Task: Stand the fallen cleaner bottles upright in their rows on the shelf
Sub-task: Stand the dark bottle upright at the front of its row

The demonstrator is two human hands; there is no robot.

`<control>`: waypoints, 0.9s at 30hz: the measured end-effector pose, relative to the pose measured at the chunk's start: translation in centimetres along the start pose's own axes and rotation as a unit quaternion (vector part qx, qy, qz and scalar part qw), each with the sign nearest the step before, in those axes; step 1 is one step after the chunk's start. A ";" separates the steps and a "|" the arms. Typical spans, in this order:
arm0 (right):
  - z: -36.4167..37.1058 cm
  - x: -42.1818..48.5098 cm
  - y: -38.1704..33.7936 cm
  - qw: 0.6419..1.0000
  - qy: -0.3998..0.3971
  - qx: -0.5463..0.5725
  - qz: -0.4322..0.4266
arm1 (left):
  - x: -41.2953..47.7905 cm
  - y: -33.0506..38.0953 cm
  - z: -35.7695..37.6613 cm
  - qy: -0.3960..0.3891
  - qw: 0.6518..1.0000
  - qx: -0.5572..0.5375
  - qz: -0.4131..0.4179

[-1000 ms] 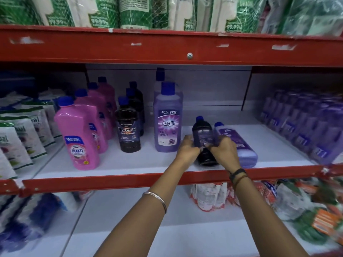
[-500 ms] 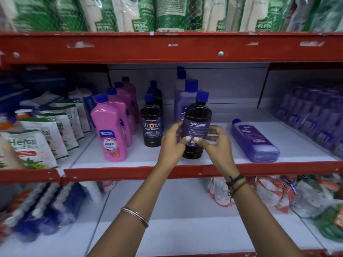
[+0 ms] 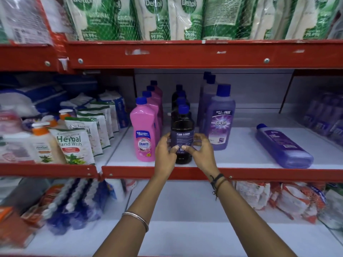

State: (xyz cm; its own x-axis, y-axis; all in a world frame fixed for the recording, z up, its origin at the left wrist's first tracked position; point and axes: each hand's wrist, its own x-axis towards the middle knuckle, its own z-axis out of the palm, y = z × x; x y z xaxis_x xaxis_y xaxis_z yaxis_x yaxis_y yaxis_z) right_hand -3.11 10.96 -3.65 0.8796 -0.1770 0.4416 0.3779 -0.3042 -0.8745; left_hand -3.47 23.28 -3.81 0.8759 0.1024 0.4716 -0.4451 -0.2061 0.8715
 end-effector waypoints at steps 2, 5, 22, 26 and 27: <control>0.1 -0.3 0.3 1.000 0.009 0.017 -0.002 | -0.3 -0.6 -0.1 0.006 1.000 0.008 0.015; 0.0 -0.5 0.9 1.000 0.016 0.003 -0.011 | -0.4 -1.1 -0.1 0.020 0.999 0.006 0.026; -0.7 0.6 1.0 0.997 -0.055 0.037 0.032 | 0.7 0.2 -0.5 -0.134 0.988 -0.038 -0.060; -0.5 1.1 1.5 0.997 -0.042 0.054 0.042 | 0.3 -0.9 -0.3 -0.073 0.997 0.015 -0.036; -0.4 1.2 1.4 0.996 -0.043 0.057 0.046 | 0.1 -0.9 -0.3 -0.068 0.997 0.022 -0.032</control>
State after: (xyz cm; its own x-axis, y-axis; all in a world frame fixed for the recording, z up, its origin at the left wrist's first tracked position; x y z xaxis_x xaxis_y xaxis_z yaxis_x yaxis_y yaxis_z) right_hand -1.66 9.94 -4.31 0.9315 -0.1170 0.3444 0.3210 -0.1807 -0.9297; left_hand -3.04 23.76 -4.55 0.9205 -0.0151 0.3903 -0.3819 -0.2454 0.8910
